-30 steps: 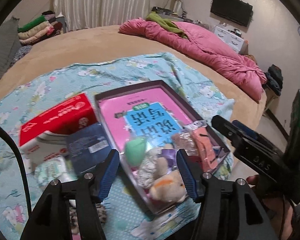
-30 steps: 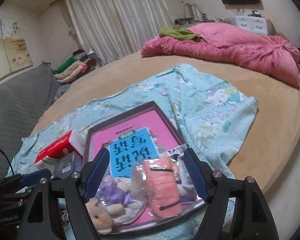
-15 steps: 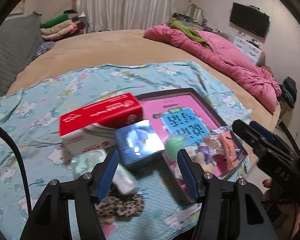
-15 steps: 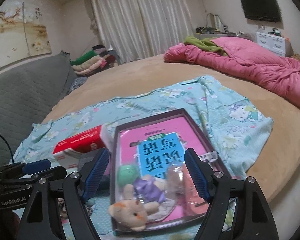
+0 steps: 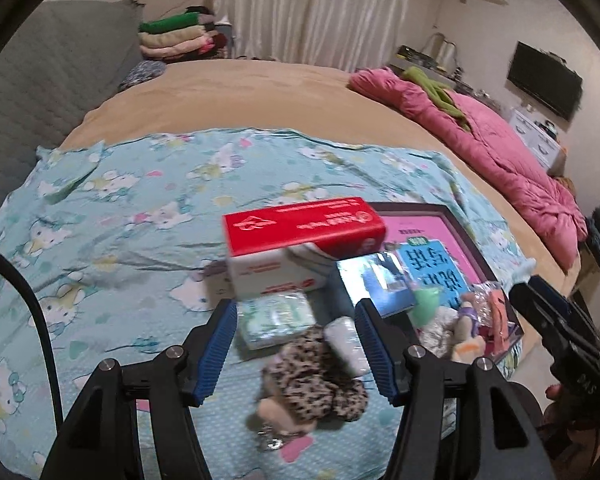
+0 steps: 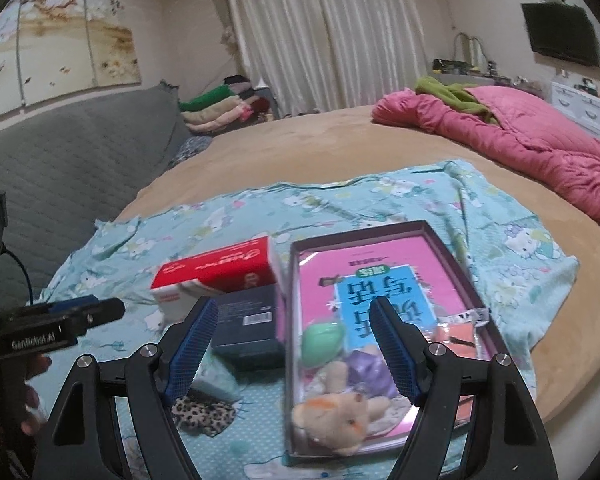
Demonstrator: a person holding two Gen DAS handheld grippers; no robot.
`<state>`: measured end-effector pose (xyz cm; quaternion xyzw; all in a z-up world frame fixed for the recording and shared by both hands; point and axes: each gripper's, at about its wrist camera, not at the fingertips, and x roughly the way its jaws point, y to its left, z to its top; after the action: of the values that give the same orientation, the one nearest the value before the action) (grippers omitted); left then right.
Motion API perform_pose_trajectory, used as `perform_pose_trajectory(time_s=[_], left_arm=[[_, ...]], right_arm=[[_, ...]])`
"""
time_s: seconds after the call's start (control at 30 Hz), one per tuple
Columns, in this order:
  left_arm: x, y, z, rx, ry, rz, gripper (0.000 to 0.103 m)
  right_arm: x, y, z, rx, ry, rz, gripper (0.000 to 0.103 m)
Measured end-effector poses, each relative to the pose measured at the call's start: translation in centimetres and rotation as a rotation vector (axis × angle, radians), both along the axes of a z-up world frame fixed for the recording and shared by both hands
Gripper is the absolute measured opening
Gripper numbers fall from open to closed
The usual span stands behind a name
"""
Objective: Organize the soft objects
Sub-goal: 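Open both tools and withdraw them back toward the pile, then grasp the pink-bowed plush with the left tool while the right grasps the white wrapped pack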
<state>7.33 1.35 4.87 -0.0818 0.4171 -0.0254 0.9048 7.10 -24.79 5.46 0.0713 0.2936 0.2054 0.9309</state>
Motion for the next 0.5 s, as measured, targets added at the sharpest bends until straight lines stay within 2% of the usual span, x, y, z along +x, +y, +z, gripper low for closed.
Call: perform_pose_trajectory(time_s=[0.2, 0.5], left_arm=[[-0.6, 2.1, 0.1, -0.009, -0.002, 0.036, 0.061], [-1.8, 4.3, -0.2, 0.021, 0.022, 0.068, 0.061]], right_arm=[[-0.6, 1.8, 0.1, -0.009, 0.005, 0.040, 0.079], [-1.2, 3.9, 0.3, -0.014, 0.011, 0.080, 0.079]])
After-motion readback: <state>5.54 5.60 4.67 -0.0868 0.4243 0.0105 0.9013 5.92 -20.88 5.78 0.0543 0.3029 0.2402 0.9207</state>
